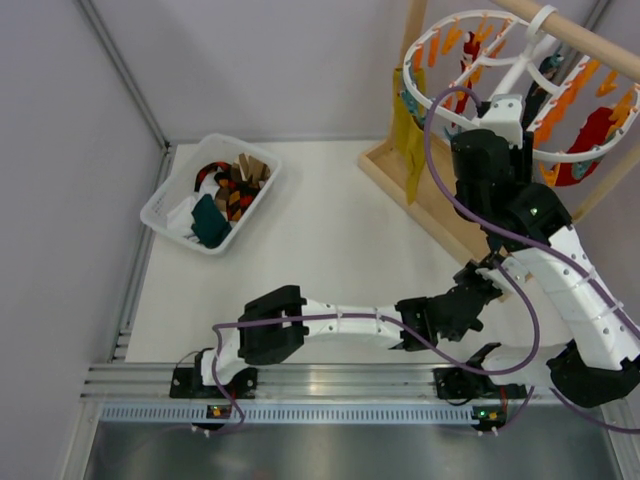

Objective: Remove the socks clipped to the hanger

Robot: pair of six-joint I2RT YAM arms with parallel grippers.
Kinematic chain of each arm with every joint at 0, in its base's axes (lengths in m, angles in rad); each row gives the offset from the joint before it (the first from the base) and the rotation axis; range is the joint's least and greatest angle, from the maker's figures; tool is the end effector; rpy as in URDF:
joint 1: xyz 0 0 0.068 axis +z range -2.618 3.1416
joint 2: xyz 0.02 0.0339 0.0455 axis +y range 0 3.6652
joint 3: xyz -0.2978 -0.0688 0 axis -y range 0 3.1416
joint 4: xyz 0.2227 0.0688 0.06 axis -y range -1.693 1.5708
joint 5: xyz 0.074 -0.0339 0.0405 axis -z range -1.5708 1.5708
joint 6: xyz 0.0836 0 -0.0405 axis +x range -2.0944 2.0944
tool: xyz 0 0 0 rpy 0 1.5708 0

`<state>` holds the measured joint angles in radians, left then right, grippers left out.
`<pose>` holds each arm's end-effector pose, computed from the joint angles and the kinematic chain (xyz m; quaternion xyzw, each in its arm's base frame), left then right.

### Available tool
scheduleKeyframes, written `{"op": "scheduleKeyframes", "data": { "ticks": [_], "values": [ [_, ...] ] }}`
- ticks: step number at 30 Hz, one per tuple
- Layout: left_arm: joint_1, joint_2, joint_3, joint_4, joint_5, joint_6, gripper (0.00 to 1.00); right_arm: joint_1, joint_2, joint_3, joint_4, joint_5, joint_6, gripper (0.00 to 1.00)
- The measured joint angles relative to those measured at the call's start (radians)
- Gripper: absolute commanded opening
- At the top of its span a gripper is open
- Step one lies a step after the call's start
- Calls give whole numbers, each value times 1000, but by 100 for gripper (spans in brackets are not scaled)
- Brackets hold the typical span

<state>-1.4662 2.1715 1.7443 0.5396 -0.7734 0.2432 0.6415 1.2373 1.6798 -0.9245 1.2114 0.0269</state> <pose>0.1154 -0.5397 0.3365 0.2809 0.6172 -0.1908 0.7097 0.1988 0.0508 0.4965 0.0683 0.7595 -0.3204 0.5620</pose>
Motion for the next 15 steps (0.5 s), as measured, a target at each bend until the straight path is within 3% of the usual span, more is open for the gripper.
{"op": "scheduleKeyframes", "data": {
  "ticks": [12,15],
  "values": [
    [-1,-11,-21,-4,11,-17,0,0,-10,-11,42,16,-56,12],
    [-1,-14,-47,-5,19,-35,0,0,-17,-11,46,16,-60,11]
  ]
}}
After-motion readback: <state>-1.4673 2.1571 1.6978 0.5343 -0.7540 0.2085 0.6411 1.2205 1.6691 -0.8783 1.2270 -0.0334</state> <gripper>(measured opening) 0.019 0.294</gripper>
